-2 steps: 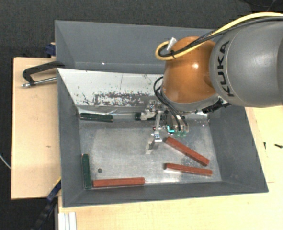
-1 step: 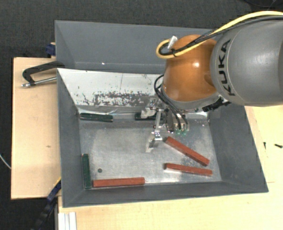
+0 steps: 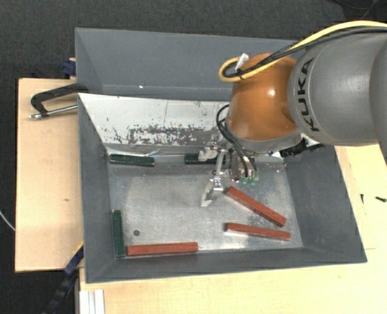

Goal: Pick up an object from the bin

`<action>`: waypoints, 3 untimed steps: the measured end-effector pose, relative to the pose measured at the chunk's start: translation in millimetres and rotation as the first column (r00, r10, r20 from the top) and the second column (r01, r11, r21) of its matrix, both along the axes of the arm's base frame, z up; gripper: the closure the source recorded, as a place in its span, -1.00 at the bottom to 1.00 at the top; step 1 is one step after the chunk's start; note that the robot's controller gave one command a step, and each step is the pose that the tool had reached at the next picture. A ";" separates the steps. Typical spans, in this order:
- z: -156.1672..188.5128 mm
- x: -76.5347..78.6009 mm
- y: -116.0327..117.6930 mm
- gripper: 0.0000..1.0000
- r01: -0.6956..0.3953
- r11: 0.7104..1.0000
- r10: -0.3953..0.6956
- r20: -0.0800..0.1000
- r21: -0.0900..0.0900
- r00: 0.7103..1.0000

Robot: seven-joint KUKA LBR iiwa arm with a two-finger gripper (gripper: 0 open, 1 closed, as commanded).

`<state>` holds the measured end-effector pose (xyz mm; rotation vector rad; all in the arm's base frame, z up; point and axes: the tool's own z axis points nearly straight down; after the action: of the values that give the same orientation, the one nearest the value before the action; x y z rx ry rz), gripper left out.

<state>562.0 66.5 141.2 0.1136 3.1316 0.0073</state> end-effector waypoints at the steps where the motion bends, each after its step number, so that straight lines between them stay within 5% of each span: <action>1: -12.6 5.6 -48.3 -1.00 -0.046 0.999 0.046 -0.004 -0.004 0.999; 2: -8.9 6.7 -76.0 -1.00 0.019 1.000 -0.019 -0.002 -0.003 1.000; 3: -54.7 -1.9 -103.2 -1.00 0.080 0.997 -0.080 -0.006 -0.003 0.997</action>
Offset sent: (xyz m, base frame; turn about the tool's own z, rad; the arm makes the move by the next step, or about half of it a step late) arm 0.0054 -0.0925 -0.0083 0.1447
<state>560.0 -36.7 86.6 0.2394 3.1299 0.0016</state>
